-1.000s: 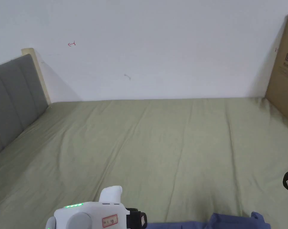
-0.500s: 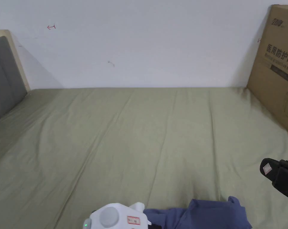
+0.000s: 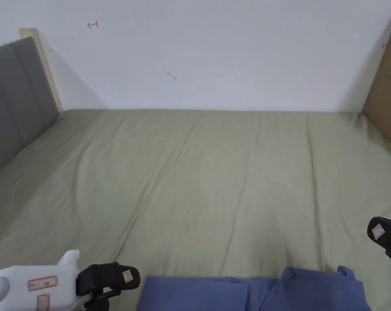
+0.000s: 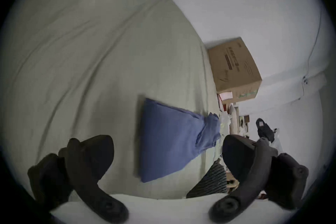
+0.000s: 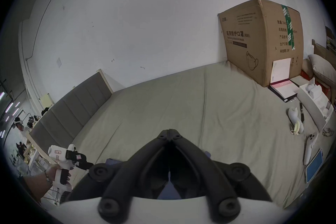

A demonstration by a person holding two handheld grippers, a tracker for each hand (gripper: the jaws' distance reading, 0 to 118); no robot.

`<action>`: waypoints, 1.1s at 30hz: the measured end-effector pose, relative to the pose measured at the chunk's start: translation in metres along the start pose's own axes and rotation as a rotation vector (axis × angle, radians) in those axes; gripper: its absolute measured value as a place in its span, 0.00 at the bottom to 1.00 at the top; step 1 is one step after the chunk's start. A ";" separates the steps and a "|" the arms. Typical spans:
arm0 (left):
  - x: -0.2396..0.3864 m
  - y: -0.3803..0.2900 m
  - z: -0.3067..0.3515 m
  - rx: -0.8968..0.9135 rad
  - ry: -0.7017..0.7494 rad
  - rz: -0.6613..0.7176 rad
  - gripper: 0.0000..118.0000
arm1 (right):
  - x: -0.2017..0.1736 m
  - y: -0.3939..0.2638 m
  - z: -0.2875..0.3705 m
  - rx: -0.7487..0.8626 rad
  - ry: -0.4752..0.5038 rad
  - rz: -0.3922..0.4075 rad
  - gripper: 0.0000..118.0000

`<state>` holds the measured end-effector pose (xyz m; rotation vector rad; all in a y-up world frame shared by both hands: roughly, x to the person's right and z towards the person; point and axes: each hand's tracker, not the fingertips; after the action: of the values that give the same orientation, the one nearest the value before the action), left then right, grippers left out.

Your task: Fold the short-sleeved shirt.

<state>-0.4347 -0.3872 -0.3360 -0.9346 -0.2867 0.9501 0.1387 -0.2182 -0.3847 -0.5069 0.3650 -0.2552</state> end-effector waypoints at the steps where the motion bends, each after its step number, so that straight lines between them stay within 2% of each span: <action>1: -0.003 -0.002 -0.008 -0.018 -0.011 0.041 1.00 | -0.001 0.000 -0.001 -0.009 0.001 0.002 0.00; 4: -0.034 -0.010 -0.039 -0.106 -0.097 0.175 1.00 | -0.004 -0.002 -0.002 -0.026 -0.011 0.022 0.00; 7: -0.034 -0.003 -0.063 -0.049 -0.288 0.171 1.00 | -0.007 -0.001 -0.002 -0.041 -0.024 0.043 0.00; 12: -0.036 -0.008 -0.115 -0.185 -0.528 0.305 1.00 | -0.012 0.004 -0.004 -0.056 -0.038 0.073 0.00; 13: -0.037 -0.008 -0.119 -0.163 -0.525 0.292 0.96 | -0.013 0.005 -0.004 -0.059 -0.034 0.074 0.00; 14: -0.041 -0.009 -0.117 -0.150 -0.510 0.280 0.81 | -0.014 0.006 -0.004 -0.060 -0.030 0.072 0.00; 15: -0.049 -0.008 -0.118 -0.120 -0.452 0.262 0.25 | -0.015 0.007 -0.005 -0.061 -0.024 0.069 0.00; 16: -0.060 -0.011 -0.121 -0.123 -0.256 0.234 0.06 | -0.015 0.007 -0.005 -0.062 -0.020 0.067 0.00; 17: -0.066 -0.019 -0.122 -0.128 -0.164 0.198 0.07 | -0.016 0.007 -0.006 -0.064 -0.018 0.066 0.00; 18: -0.051 -0.016 -0.113 -0.076 -0.398 0.173 0.07 | -0.016 0.007 -0.007 -0.067 -0.017 0.068 0.00; 20: -0.038 -0.012 -0.108 -0.112 -0.208 0.135 0.07 | -0.017 0.007 -0.009 -0.074 -0.016 0.076 0.00; 21: -0.024 -0.010 -0.099 -0.065 -0.188 0.127 0.08 | -0.017 0.007 -0.010 -0.077 -0.015 0.080 0.00; 22: -0.006 -0.009 -0.086 -0.028 -0.127 0.053 0.08 | -0.016 0.007 -0.009 -0.075 -0.010 0.083 0.00; 26: 0.054 -0.005 -0.021 0.068 0.213 -0.250 0.08 | -0.016 0.008 -0.008 -0.060 0.004 0.089 0.00; 28: 0.087 -0.006 -0.003 0.111 0.532 -0.435 0.08 | -0.014 0.007 -0.009 -0.061 0.020 0.080 0.00; 30: 0.106 -0.007 0.007 0.136 0.714 -0.513 0.08 | -0.013 0.005 -0.010 -0.060 0.029 0.079 0.00; 32: 0.125 -0.009 0.011 0.138 0.683 -0.528 0.08 | -0.013 0.003 -0.009 -0.057 0.033 0.078 0.00; 33: 0.132 -0.009 0.008 0.120 0.624 -0.503 0.08 | -0.011 0.001 -0.008 -0.056 0.041 0.071 0.00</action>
<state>-0.3579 -0.2793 -0.3474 -0.9409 0.0702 0.1872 0.1255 -0.2165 -0.3886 -0.5434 0.4299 -0.1877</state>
